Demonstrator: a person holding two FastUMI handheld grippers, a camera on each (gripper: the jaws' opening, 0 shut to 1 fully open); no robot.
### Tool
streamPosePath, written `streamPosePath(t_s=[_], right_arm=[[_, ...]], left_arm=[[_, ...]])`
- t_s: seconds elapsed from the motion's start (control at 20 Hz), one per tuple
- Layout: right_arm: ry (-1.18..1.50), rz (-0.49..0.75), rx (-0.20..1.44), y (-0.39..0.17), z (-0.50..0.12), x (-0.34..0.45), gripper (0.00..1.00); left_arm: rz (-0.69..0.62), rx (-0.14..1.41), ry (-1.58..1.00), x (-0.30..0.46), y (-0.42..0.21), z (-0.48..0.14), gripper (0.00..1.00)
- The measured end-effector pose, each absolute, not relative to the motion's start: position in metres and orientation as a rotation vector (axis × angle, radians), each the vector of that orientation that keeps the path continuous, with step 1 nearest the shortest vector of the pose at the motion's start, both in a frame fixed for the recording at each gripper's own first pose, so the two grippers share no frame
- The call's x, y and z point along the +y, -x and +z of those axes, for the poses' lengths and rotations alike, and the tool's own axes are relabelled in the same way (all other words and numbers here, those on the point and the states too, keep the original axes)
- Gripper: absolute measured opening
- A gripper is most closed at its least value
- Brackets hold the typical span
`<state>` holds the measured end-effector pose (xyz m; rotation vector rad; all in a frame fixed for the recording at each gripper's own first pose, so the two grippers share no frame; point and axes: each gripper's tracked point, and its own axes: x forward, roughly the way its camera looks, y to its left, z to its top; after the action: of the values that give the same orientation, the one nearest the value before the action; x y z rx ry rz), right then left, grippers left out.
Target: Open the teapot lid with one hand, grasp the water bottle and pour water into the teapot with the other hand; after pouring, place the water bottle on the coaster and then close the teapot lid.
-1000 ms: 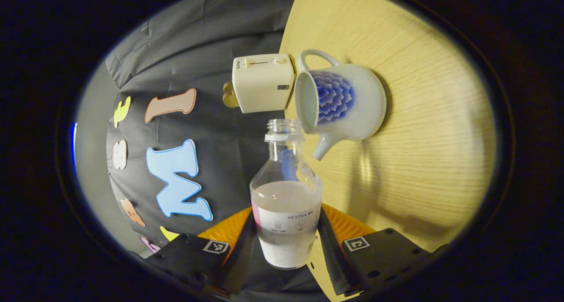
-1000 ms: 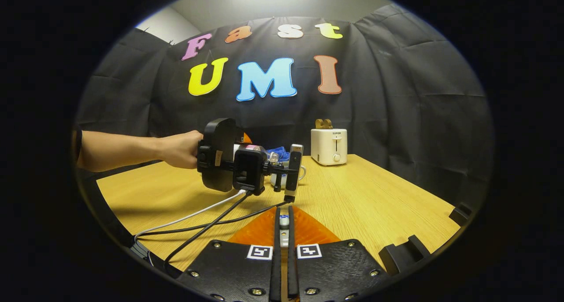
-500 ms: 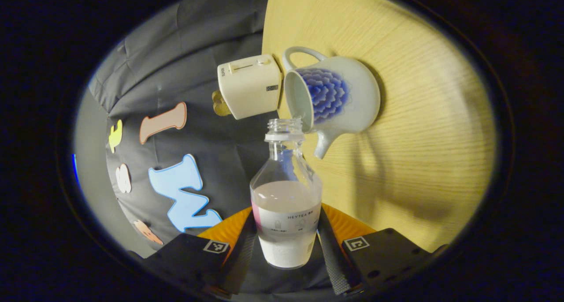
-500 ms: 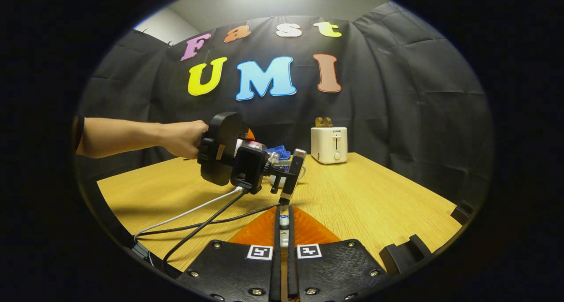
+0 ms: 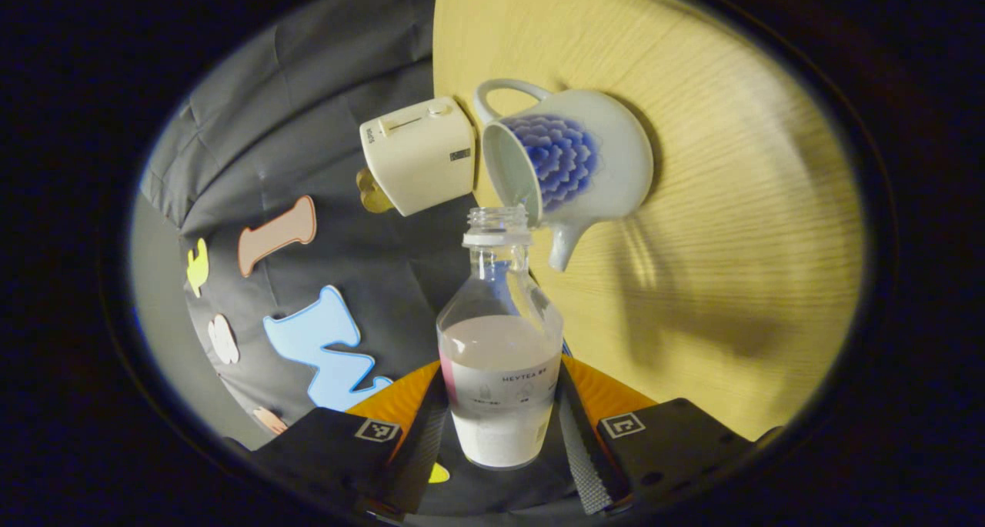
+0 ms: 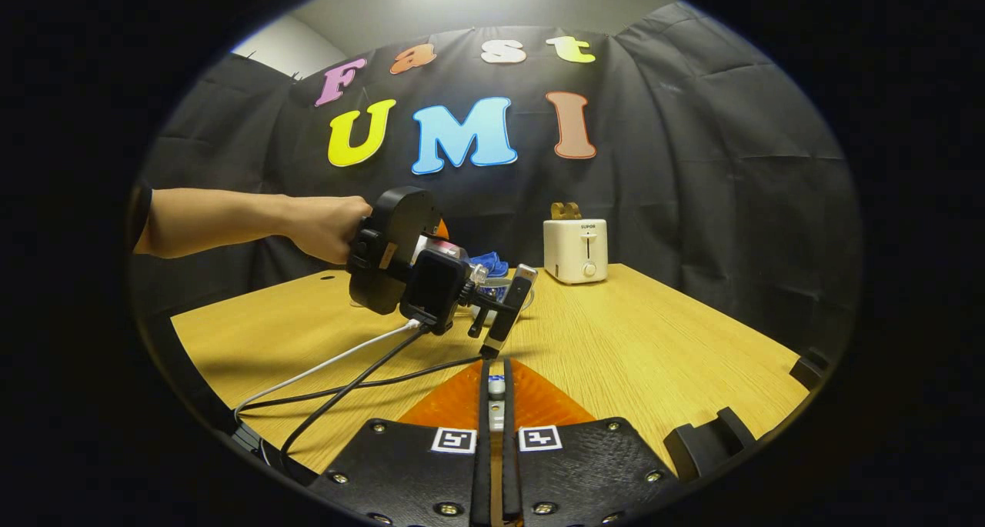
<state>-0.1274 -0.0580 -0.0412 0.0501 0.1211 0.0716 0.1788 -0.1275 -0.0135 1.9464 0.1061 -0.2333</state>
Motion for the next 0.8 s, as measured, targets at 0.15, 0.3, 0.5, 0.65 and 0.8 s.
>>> streamPosePath(t_s=[0.15,0.3,0.5,0.65,0.8], right_arm=[[-0.053,0.076,0.124,0.128,-0.042,-0.057,0.06],[-0.050,0.076,0.127,0.127,-0.043,-0.058,0.06],[-0.058,0.070,0.146,0.127,-0.050,-0.060,0.06],[-0.065,0.060,0.138,0.129,-0.048,-0.063,0.06],[-0.062,0.064,0.141,0.128,-0.049,-0.062,0.06]], left_arm=[[-0.227,0.115,-1.973,-0.127,-0.180,-0.012,0.87],[-0.225,0.100,-2.001,-0.131,-0.177,-0.010,0.87],[-0.220,0.089,-2.037,-0.136,-0.171,-0.005,0.87],[-0.226,0.097,-2.081,-0.137,-0.172,-0.001,0.87],[-0.231,0.097,-2.134,-0.138,-0.175,0.003,0.87]])
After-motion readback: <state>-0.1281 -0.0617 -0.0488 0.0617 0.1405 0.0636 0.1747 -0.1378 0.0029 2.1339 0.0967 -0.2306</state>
